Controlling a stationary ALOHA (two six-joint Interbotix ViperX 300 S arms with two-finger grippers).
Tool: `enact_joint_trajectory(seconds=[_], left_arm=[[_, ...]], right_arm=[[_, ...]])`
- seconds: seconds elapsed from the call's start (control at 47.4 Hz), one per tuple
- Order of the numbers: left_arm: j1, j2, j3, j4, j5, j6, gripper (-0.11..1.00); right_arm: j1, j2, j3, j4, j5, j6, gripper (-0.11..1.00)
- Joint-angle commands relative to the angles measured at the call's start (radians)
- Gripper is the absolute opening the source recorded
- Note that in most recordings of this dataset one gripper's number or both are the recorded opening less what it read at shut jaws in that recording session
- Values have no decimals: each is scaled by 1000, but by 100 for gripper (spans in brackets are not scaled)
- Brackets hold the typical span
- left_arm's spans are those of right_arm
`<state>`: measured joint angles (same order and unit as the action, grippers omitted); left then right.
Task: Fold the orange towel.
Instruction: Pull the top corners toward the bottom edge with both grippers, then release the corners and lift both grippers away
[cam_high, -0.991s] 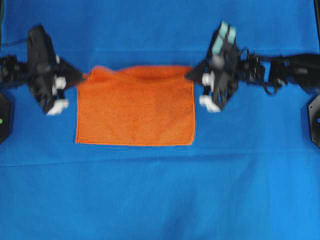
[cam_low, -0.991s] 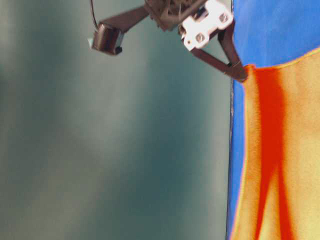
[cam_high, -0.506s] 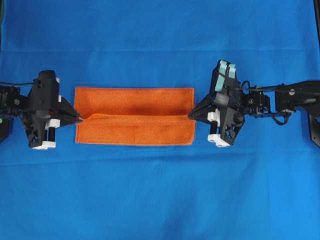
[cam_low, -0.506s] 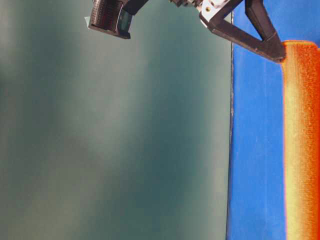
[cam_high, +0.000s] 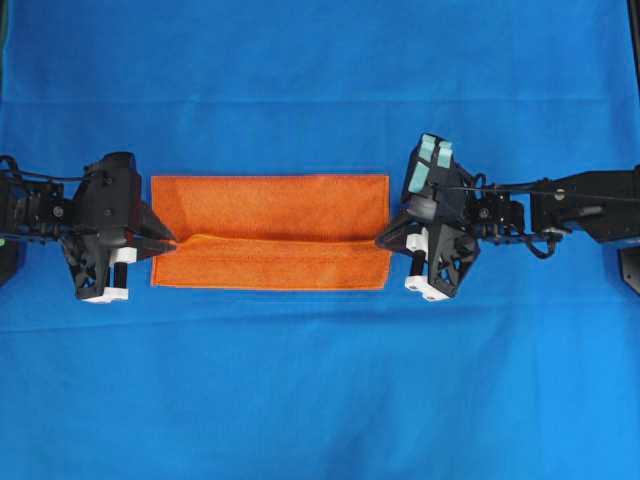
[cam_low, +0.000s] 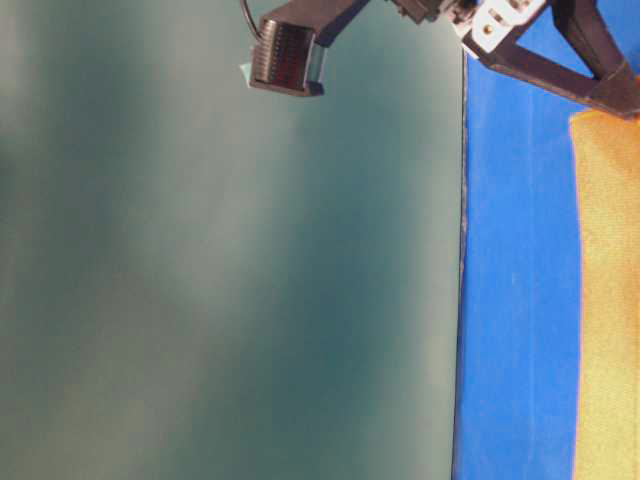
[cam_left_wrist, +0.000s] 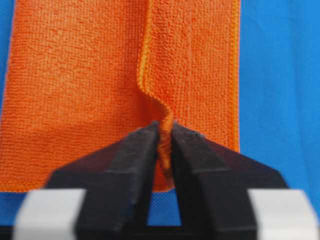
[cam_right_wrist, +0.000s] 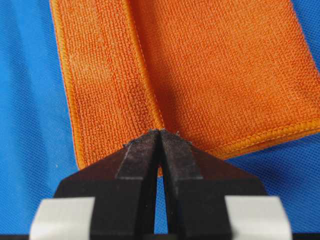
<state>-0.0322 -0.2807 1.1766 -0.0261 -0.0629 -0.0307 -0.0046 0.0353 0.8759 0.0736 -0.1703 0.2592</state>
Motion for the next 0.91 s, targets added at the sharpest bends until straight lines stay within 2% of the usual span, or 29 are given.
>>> enact_joint_trajectory(seconds=[0.0, 0.084, 0.127, 0.232, 0.316, 0.506, 0.654, 0.886], left_arm=[[-12, 0, -15, 0, -9, 0, 21], [-15, -6, -14, 0, -8, -6, 41], [-15, -9, -14, 0, -5, -9, 51], [-15, -29, -15, 0, 15, -18, 68], [-18, -63, -23, 0, 49, -17, 69], [-14, -202, -28, 2, 103, 3, 69], [17, -308, -3, 2, 101, 17, 69], [69, -339, 14, 2, 101, 34, 68]], right_arm=[[15, -11, -23, 5, -9, 0, 2], [26, -11, -25, 5, -15, 0, 4], [29, -11, -25, 5, -15, 0, 11], [34, -17, -32, 5, -8, 0, 45], [34, -37, -32, 2, -2, -5, 64], [25, -129, -28, -18, 23, -29, 60], [-25, -201, -12, -44, 34, -48, 60], [-106, -206, -6, -49, 43, -57, 60]])
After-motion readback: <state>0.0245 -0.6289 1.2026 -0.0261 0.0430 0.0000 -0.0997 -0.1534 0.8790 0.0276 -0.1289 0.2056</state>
